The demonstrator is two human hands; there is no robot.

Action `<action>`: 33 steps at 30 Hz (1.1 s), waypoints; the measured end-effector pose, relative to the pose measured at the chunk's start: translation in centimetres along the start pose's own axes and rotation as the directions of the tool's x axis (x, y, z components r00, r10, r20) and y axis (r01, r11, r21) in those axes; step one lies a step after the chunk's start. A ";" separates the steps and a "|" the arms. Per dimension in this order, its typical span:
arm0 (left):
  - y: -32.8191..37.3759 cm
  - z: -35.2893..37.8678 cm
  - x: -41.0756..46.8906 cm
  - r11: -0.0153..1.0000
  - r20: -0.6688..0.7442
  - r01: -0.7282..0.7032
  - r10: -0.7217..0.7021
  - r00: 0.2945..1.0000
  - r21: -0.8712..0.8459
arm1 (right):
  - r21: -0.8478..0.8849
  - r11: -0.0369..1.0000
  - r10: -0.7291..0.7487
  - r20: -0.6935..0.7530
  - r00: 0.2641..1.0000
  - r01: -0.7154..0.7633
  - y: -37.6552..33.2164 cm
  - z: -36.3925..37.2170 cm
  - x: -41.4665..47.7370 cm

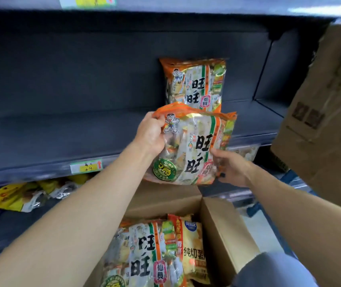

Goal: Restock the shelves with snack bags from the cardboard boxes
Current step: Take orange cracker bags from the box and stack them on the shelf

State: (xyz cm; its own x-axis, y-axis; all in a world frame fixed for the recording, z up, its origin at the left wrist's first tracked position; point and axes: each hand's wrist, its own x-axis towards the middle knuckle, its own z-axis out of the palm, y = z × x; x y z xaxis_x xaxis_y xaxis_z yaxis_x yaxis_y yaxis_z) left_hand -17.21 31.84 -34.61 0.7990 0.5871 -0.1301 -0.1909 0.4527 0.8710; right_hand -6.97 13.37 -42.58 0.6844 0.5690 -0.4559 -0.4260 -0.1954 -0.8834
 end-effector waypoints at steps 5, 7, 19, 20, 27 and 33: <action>2.0 2.6 4.0 0.984 -0.118 -0.108 0.125 0.985 0.144 | 0.104 0.983 -0.152 -0.021 0.988 0.154 -5.2 -0.9 1.6; 2.3 3.5 5.7 0.936 -0.158 -0.153 0.211 0.965 0.317 | 0.105 0.965 -0.235 -0.072 0.969 0.242 -7.3 -1.3 2.8; -0.7 6.7 16.4 0.741 -0.047 0.061 -0.039 0.998 0.669 | -0.221 0.931 -0.351 -0.313 0.883 0.292 -14.2 -4.4 14.6; -1.7 6.7 17.1 0.688 -0.084 0.101 -0.058 0.995 0.718 | -0.324 0.915 -0.345 -0.323 0.881 0.239 -13.8 -4.8 15.3; -5.6 6.9 20.3 0.632 -0.226 0.168 0.012 0.974 0.756 | -0.460 0.851 -0.410 -0.277 0.869 0.255 -13.7 -6.7 18.3; -7.1 6.4 23.2 0.700 -0.227 0.100 0.091 0.970 0.707 | -0.479 0.839 -0.468 -0.397 0.789 0.257 -14.1 -6.6 20.6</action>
State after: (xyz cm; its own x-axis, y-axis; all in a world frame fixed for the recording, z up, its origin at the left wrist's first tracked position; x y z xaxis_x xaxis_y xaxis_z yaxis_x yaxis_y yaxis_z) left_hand 6.29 37.95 -40.78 0.6279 0.7628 -0.1547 0.3492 -0.0984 0.9319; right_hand 17.02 22.55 -40.27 0.9747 0.2231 0.0105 0.1014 -0.4004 -0.9107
